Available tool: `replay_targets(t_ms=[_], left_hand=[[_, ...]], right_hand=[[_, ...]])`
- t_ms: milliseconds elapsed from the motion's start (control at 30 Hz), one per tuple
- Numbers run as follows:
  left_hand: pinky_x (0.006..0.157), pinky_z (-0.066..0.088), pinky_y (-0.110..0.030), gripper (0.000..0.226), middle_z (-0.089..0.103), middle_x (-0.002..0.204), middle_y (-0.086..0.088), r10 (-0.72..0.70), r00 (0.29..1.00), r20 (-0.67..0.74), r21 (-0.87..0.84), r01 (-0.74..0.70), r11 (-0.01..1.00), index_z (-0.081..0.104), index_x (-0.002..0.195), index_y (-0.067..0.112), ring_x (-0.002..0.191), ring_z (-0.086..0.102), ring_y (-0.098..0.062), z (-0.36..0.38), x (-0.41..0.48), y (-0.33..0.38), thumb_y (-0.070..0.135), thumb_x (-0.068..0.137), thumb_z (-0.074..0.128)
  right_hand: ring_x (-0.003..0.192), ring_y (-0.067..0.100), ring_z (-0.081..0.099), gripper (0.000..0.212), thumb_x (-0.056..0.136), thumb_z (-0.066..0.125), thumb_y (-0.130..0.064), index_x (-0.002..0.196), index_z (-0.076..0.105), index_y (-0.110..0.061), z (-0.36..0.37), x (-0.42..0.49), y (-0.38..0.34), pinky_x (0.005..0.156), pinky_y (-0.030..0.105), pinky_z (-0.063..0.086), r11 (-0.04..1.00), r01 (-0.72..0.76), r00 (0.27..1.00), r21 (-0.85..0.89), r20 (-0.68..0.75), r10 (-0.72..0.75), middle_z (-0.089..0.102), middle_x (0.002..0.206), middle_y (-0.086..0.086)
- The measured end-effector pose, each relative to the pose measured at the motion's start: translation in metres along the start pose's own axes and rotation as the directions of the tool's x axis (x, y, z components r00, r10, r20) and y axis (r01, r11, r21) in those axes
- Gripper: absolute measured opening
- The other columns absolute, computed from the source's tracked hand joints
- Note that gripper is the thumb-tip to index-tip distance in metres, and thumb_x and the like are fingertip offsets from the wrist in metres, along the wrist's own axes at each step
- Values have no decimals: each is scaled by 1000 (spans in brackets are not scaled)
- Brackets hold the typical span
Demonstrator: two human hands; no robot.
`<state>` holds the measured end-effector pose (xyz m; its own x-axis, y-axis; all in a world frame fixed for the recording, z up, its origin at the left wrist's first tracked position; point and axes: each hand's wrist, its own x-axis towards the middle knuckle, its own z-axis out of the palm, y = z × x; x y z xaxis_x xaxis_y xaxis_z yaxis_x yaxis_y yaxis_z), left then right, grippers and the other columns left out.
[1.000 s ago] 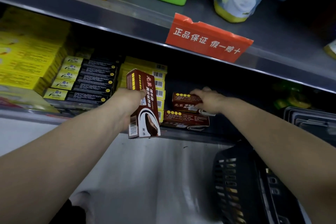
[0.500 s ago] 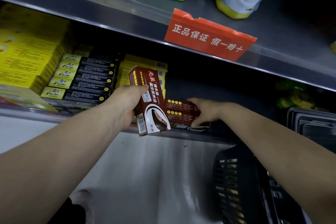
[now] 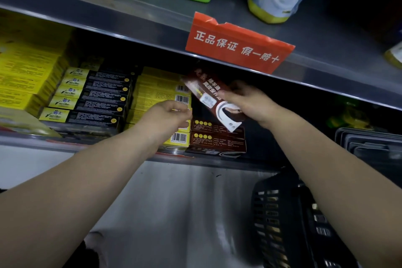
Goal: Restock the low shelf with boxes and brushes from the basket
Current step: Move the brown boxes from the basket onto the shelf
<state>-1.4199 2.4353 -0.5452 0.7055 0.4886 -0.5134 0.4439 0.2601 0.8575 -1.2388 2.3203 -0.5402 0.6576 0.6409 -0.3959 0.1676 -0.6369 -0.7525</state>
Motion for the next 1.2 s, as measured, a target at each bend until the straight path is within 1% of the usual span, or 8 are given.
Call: replay_targets(t_ms=[133,233,400,633,767,1000,1100,1200], left_hand=[[72,44,-18,23,66,106,-1,31,999,-38,109,-27,994,62,111,19,93,60,-12,1,5,-1,17,88,62],[65,40,-15,22,66,106,-1,19,999,-46,130,-13,991,63,108,19,90,58,-11,4,7,-3,13,87,61],[60,38,-13,21,64,102,0,31,999,-42,143,-25,989,63,108,17,80,54,-5,9,10,-3,13,87,62],[44,35,3,22,66,100,1,85,996,-6,166,-83,983,61,105,16,77,54,1,17,2,5,6,87,59],[63,46,-7,22,66,104,0,224,969,105,237,-243,941,59,103,19,84,61,-8,37,-14,18,6,86,61],[92,47,-19,23,66,105,14,453,773,444,367,-619,695,60,102,36,99,60,1,96,-57,37,20,86,65],[92,38,-8,28,58,113,22,483,694,535,463,-718,519,59,115,36,105,51,9,115,-77,42,32,87,62],[100,33,-16,35,48,117,28,484,581,655,456,-814,359,53,123,40,117,43,7,138,-102,41,42,89,55]], right_hand=[[116,28,53,55,88,60,-41,136,38,-27,-15,20,19,93,37,46,834,-14,987,-552,-142,-78,52,133,4],[123,32,43,49,90,57,-39,134,37,-34,-5,30,39,103,45,37,692,-71,996,-718,-84,16,49,134,7],[130,32,30,39,94,51,-38,131,40,-41,16,32,56,102,45,33,759,-69,975,-647,119,190,35,139,9],[135,30,30,72,90,60,-35,148,18,-32,14,23,52,110,45,33,729,-80,971,-680,114,212,24,150,11],[122,22,49,59,88,64,-28,140,38,-20,-9,3,20,100,32,42,809,-53,981,-585,119,151,46,138,8],[77,7,64,13,83,65,-14,89,63,-26,-83,-114,5,74,17,49,943,155,975,-294,-108,-193,68,81,-6],[66,3,63,19,85,63,-7,81,64,-26,-120,-171,35,68,16,50,980,152,958,-132,-223,-178,68,69,-6],[61,1,61,23,88,58,0,79,63,-21,-145,-216,78,65,13,47,996,85,948,4,-309,-79,66,63,-8]])
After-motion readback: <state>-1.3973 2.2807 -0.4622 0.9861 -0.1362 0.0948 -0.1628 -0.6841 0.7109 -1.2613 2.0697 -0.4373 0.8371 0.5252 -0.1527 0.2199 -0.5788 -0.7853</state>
